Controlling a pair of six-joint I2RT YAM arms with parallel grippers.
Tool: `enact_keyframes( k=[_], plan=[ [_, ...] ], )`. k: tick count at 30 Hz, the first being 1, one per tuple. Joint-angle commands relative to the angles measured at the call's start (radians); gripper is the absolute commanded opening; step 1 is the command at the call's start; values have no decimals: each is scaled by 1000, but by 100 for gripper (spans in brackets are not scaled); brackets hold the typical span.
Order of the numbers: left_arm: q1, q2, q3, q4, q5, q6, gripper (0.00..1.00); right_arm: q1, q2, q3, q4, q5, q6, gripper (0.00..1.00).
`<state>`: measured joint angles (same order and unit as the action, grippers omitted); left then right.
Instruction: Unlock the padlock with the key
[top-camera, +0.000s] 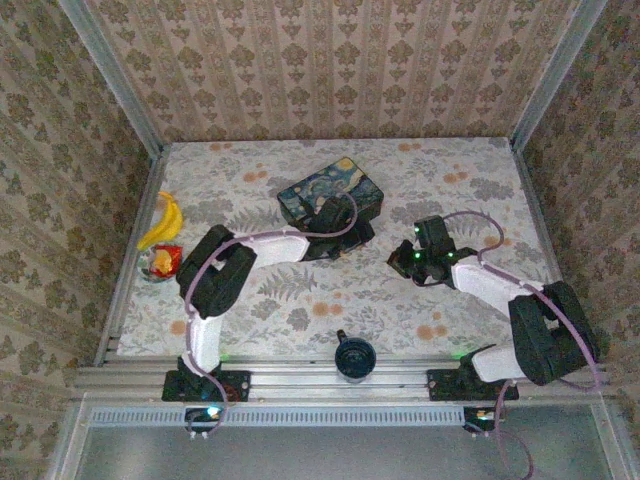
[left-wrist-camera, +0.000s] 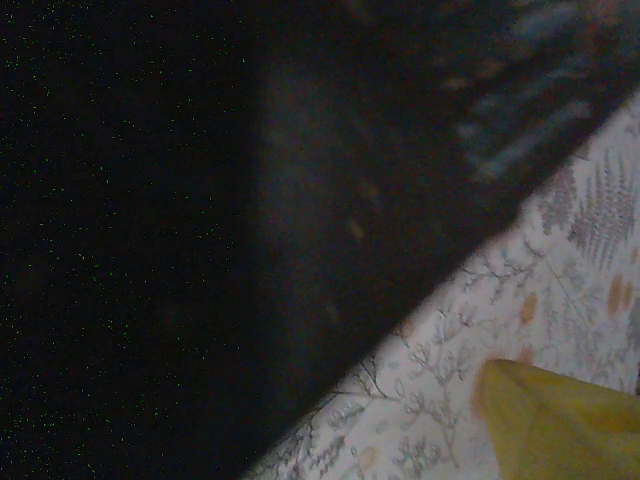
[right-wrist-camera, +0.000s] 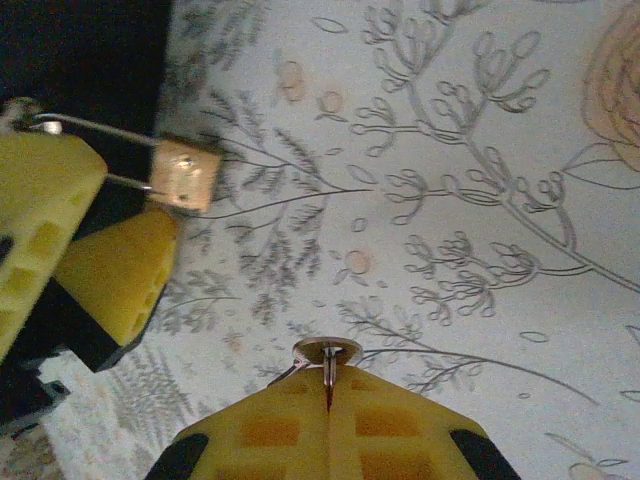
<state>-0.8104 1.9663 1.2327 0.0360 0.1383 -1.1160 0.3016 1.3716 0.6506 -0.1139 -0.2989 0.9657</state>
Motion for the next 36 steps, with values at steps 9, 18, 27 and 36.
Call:
enact_keyframes(
  k=[9,18,27,36],
  plan=[
    [88,-288,-206,293,103,200,67,-41,-105,44,131,-224,34,0],
    [122,-297,-300,594,336,294,65,-63,-163,89,226,-380,61,0],
    [103,-333,-308,681,486,421,56,-65,-205,80,268,-399,104,1],
    [67,-353,-277,616,496,539,53,-65,-221,84,275,-393,120,1]
  ],
)
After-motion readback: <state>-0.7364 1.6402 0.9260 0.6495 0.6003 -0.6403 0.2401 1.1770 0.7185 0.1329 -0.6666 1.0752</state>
